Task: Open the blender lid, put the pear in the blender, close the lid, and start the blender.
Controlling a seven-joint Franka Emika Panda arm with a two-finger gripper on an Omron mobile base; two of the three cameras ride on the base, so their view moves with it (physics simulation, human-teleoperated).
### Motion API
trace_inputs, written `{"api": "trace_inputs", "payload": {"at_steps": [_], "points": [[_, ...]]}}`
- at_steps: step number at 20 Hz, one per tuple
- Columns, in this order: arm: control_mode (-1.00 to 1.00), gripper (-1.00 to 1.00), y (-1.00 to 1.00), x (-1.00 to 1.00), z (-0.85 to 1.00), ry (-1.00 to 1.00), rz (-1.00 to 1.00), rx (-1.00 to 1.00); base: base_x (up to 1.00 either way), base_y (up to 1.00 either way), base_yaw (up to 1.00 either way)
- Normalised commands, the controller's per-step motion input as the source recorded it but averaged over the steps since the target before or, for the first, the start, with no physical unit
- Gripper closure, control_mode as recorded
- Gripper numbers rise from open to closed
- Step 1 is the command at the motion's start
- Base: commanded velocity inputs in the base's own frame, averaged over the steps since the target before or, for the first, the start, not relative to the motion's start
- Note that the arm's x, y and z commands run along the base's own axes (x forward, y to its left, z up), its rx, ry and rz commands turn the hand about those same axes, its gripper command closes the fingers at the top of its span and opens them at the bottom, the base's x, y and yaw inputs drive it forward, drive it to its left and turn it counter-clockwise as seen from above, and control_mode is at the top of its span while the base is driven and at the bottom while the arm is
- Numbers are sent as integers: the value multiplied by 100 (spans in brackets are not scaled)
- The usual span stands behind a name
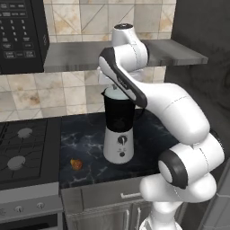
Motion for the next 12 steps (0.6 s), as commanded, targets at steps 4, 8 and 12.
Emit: {"api": "trace_inputs", "payload": {"at_steps": [4,8,12], "points": [[-100,100,0,-5,97,0,0,-3,0,0,0],[-100,100,0,-1,100,0,0,-5,0,0,0],[-100,100,-7,-36,67,-3,0,-2,0,0,0]]}}
